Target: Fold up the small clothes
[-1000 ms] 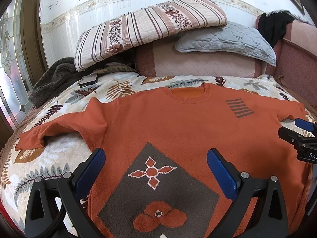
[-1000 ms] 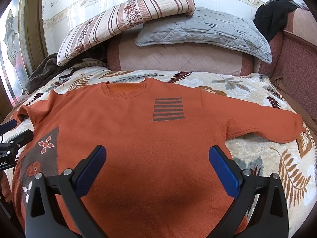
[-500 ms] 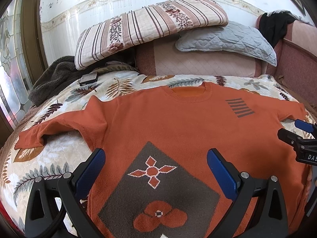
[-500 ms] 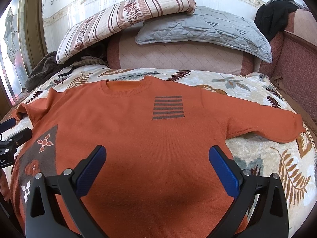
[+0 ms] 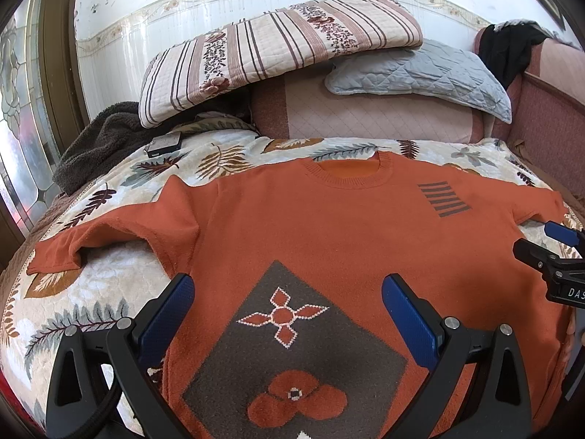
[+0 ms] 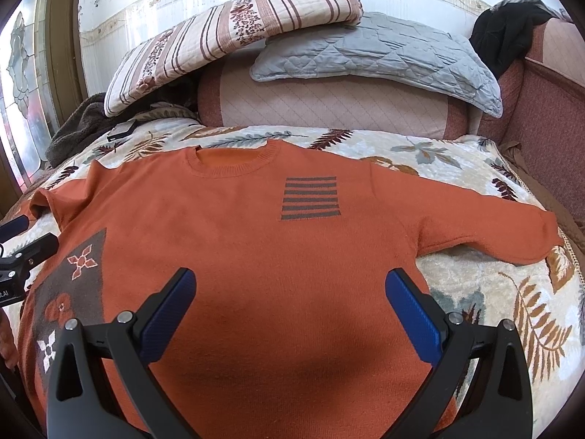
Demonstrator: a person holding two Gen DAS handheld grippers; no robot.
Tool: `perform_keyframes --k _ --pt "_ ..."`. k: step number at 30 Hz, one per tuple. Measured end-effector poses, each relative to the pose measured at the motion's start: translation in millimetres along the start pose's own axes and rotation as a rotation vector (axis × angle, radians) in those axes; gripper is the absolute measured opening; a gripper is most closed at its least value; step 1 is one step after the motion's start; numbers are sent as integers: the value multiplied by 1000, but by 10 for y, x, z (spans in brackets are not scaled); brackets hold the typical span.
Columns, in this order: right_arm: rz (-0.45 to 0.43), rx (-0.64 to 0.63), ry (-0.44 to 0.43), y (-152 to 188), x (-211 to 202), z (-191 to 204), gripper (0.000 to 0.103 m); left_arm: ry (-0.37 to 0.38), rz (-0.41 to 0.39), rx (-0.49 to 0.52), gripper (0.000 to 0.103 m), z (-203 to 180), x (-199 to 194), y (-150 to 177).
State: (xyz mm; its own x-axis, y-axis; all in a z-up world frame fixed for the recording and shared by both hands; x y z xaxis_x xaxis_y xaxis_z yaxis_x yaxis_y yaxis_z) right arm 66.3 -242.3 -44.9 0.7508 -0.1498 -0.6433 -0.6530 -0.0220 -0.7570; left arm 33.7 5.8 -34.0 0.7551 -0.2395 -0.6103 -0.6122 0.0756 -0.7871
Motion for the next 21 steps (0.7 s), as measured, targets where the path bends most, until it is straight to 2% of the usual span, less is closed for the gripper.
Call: perform_keyframes --k 5,13,21 --pt "-6 -18 3 -1 -42 36 103 -2 -5 -22 103 79 -35 -34" --pt "-2 -63 15 -38 -107 112 103 -32 4 -76 103 438 -174 -180" --pt "-10 -116 -41 -231 -164 490 103 -131 -24 -82 103 1144 -516 -412"
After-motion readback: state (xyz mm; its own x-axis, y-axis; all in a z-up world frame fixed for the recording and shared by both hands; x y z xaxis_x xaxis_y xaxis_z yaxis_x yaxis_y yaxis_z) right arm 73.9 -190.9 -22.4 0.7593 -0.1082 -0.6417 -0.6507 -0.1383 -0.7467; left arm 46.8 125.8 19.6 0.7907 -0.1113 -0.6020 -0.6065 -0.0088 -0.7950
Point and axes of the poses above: each gripper's, at about its wrist camera, not at the fingertips, and x roughly the way its jaws point, z to its left, y to its underside, the point moved 4 cm from there along x, roughly the way its jaws point, and after that the axes turned 14 degrees about y, right-handed, at the moved point
